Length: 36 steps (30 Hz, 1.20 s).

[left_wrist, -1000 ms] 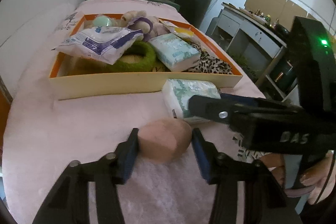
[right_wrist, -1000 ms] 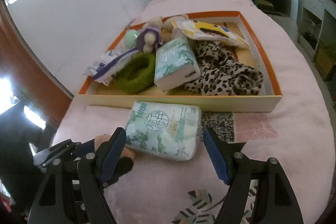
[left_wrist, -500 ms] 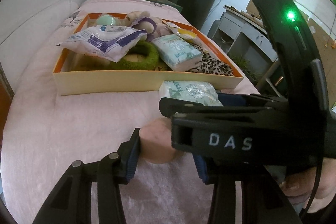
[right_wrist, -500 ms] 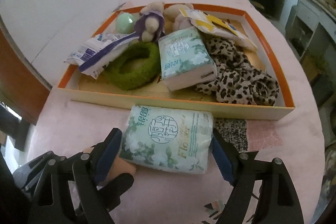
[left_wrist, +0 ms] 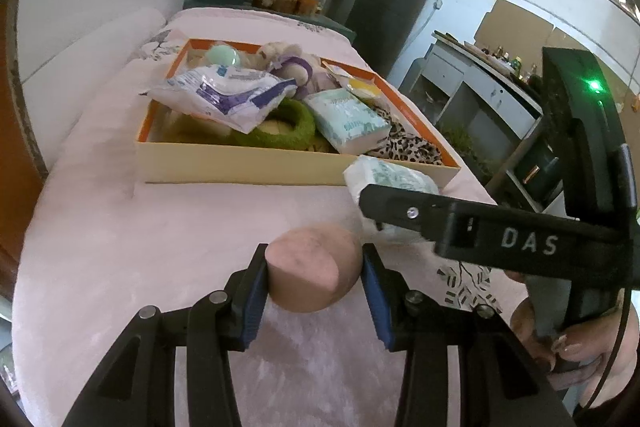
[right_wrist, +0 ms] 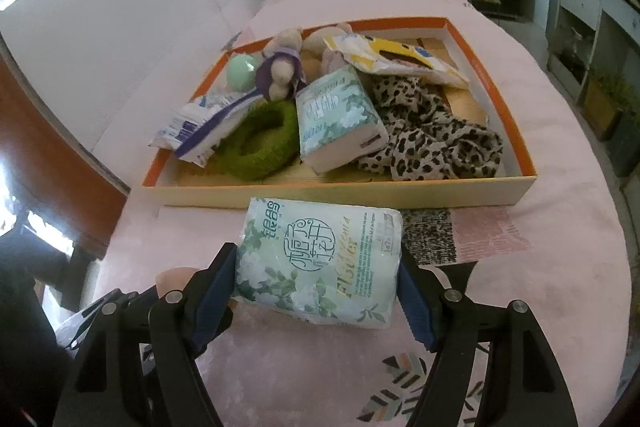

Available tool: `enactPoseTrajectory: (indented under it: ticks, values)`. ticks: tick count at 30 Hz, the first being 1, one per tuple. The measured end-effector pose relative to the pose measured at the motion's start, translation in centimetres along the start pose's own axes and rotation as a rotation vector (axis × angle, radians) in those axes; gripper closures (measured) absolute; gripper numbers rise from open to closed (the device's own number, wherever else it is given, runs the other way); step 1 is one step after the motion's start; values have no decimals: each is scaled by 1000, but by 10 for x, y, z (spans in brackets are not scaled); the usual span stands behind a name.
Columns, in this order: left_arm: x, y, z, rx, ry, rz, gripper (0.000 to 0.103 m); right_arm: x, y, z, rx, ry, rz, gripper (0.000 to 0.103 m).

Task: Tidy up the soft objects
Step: 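Grasp the pink sponge with the left gripper while the right grasps the floral tissue pack, then carry the sponge and floral tissue pack over the tray with both grippers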

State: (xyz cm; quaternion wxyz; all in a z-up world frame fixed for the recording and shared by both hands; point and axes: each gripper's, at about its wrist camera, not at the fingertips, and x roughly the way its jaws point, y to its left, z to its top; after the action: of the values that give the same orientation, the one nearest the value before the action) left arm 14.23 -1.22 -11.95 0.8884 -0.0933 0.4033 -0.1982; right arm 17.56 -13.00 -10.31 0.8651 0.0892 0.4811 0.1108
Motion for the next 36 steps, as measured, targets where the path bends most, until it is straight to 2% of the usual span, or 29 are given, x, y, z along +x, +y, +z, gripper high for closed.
enactPoseTrajectory:
  ticks: [14,22,36]
  values:
    - [-28,-6,9,11,-60,59,59,-37,-1,1,-29,-64,10,27]
    - [-41,-10,20,10,-82,126,59,-54,0,3,-44,-94,17,27]
    - [-55,-13,50,21,-141,147,59,-74,-10,15,-55,-141,-2,27]
